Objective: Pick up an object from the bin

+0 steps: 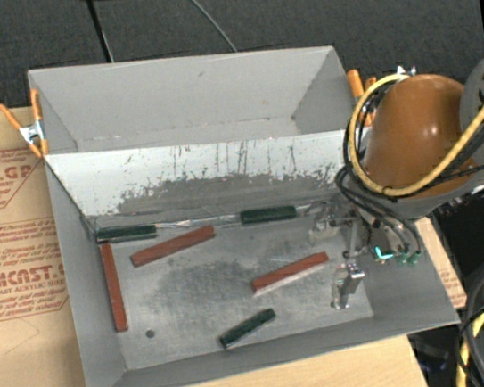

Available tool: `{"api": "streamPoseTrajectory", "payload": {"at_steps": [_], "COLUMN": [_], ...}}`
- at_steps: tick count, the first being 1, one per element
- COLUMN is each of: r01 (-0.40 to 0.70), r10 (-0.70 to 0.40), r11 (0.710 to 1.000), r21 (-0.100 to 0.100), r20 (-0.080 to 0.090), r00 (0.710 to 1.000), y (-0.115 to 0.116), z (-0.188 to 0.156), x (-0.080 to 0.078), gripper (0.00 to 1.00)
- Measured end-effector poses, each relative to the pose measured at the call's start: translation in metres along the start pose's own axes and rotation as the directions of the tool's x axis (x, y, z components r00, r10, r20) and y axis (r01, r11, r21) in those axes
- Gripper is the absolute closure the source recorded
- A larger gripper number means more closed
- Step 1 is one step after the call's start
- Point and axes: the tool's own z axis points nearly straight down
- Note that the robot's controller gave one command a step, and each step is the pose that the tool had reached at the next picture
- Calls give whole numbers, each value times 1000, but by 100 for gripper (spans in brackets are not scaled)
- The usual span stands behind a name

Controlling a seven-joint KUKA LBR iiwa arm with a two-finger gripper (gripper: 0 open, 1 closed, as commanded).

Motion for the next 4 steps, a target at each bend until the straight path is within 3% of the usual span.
{"api": "streamPoseTrajectory", "payload": {"at_steps": [1,2,3,4], "r01": [1,-125,-290,-290], "r10": [-1,125,290,290], "r11": [1000,992,957,957], "r21": [1,-1,-4,-4], "r20": [8,17,21,21], "r00": [1000,992,957,957], "y": [0,2,37,37], "z": [-3,20,132,132], "x": [-2,-8,-43,-43], "gripper": [0,0,100,100]}}
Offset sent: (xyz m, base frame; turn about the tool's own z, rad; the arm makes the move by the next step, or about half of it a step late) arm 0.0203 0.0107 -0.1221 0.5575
